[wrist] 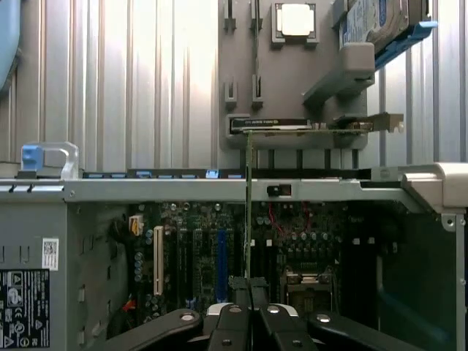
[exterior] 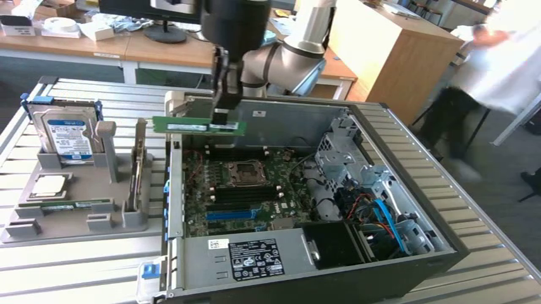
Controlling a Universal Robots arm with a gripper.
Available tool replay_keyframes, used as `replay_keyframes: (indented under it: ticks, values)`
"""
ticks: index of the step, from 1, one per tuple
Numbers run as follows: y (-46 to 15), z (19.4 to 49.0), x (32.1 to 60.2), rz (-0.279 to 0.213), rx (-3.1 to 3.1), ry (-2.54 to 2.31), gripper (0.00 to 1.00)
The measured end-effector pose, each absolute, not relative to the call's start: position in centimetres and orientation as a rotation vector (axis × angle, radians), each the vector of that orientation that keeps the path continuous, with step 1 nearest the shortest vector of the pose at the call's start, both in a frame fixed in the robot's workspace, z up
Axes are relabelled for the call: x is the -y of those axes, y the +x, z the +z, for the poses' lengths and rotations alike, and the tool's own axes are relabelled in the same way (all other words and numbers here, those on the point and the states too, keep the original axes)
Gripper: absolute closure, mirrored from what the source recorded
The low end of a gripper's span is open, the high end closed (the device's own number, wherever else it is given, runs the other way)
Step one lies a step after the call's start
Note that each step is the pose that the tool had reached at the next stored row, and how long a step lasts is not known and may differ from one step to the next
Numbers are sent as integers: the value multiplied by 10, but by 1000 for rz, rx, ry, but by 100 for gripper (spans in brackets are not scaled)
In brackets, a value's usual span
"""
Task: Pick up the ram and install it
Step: 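Pick up the ram and move it above insertion slot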
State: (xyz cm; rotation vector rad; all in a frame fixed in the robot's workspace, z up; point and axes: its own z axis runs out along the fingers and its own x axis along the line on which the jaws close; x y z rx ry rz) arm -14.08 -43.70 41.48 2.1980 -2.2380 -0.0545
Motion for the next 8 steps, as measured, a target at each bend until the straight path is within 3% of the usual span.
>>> replay_keyframes:
  ticks: [8]
  values:
    - [-112,415,436,-54,2237,2199,89]
